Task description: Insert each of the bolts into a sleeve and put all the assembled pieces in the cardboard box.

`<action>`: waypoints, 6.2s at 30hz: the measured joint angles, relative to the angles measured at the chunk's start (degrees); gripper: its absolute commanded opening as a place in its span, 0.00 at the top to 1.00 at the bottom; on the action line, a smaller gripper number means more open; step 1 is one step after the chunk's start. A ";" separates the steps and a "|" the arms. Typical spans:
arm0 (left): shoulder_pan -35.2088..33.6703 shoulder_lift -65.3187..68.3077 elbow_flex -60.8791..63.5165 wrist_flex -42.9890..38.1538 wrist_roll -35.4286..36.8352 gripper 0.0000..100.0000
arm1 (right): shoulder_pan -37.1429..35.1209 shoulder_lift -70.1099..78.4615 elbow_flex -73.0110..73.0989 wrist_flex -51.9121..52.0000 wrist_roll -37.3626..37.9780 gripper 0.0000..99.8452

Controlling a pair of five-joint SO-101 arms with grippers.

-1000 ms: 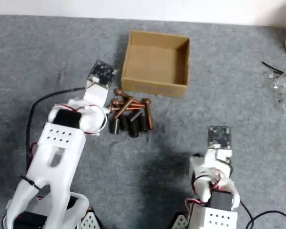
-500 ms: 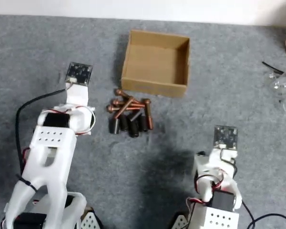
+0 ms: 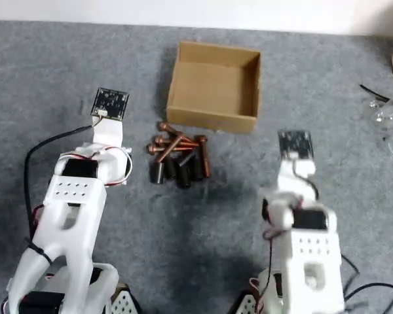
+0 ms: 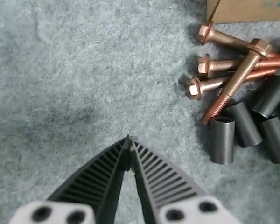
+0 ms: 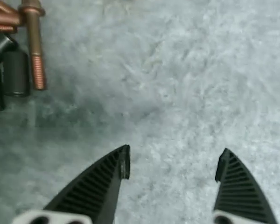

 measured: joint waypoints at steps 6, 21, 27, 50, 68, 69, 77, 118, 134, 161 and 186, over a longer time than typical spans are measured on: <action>-0.09 0.00 4.04 -6.15 0.00 0.99 | -10.20 17.05 -13.19 -0.18 -3.43 0.72; -8.53 0.00 6.07 -12.13 3.60 0.99 | -29.98 43.78 -33.85 -5.71 -8.53 0.72; -8.53 0.00 6.77 -14.68 3.87 0.99 | -31.12 53.19 -41.41 -5.71 -15.47 0.72; -8.53 0.00 6.77 -15.03 3.87 0.99 | -37.80 56.09 -40.88 -7.30 -16.09 0.75; -8.88 0.00 6.77 -15.03 3.87 0.99 | -35.69 60.13 -40.35 -7.56 -16.09 0.81; -9.49 0.00 6.77 -15.03 3.87 0.99 | -35.43 61.27 -40.35 -7.65 -16.09 0.81; -10.29 0.00 6.77 -15.03 3.87 0.99 | -34.29 63.65 -40.53 -7.91 -16.09 0.81; -10.37 0.00 6.77 -16.62 3.87 0.99 | -26.55 38.15 -31.12 -3.08 -16.09 1.00; -9.76 0.00 6.77 -16.62 3.87 0.99 | -16.88 9.85 -8.53 -3.08 -11.96 1.00; 2.81 0.18 12.04 -19.78 -3.87 0.99 | -7.21 -52.92 35.34 -8.44 -6.59 1.00; 17.49 34.46 -27.60 5.01 -16.70 0.85 | -7.38 -52.92 35.34 -12.92 -6.33 1.00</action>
